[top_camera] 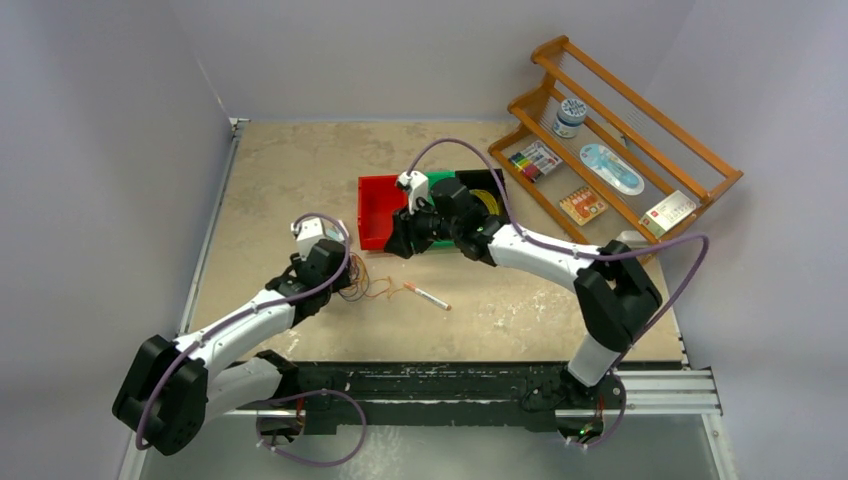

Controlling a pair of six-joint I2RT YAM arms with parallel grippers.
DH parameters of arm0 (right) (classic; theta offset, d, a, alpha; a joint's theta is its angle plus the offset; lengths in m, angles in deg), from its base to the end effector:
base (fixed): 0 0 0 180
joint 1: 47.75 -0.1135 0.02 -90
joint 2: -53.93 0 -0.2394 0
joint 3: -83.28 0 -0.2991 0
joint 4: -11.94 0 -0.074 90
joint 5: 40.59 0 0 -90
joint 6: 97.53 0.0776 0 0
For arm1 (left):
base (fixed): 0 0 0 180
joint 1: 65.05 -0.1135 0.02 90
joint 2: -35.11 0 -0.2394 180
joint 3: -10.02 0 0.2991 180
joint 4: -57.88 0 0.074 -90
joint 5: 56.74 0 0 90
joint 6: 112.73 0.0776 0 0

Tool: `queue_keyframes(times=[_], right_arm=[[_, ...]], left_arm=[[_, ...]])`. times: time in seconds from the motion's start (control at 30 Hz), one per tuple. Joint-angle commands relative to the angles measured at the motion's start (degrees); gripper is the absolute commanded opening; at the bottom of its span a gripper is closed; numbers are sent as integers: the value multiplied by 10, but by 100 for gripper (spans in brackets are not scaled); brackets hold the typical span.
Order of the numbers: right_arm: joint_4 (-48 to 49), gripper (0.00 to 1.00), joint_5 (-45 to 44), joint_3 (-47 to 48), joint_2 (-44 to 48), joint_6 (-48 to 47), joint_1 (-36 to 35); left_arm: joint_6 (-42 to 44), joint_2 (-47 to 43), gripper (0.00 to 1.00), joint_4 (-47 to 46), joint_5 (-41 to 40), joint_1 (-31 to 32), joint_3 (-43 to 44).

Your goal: Untangle the cables

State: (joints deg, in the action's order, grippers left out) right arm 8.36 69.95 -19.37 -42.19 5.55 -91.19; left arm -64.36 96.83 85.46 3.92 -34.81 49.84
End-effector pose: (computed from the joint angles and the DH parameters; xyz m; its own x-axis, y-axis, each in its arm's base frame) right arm 0.3185 0.3391 0.1995 -0.4680 -0.1513 -0.8707 -0.7942 0.5041 0.3393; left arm 0.2577 -0.1062 0.1051 -0.5998 -0.3207 -0.7331 -0.3137 0.9371 -0.1532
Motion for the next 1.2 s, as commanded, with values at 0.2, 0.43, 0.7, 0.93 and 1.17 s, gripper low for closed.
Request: queue_keyframes(times=[0.2,0.43,0.7,0.93,1.17], right_arm=[[171,51,44,4,-100,171,-19],[177,52,58,33,-151,180,-35],[173,52,52,54,-181,178,-45],[163,45,57,81,-206,172,-47],[158,33,61,89,-222,169,-48]], left_arm=[[-25,-12,53,-65,-9,-14,-27],[-65,7,52,-93,0,-19,-35],[-107,44,46,-141,7,-21,-63],[-107,46,44,-146,9,-22,-71],[-105,45,43,-147,7,-23,-71]])
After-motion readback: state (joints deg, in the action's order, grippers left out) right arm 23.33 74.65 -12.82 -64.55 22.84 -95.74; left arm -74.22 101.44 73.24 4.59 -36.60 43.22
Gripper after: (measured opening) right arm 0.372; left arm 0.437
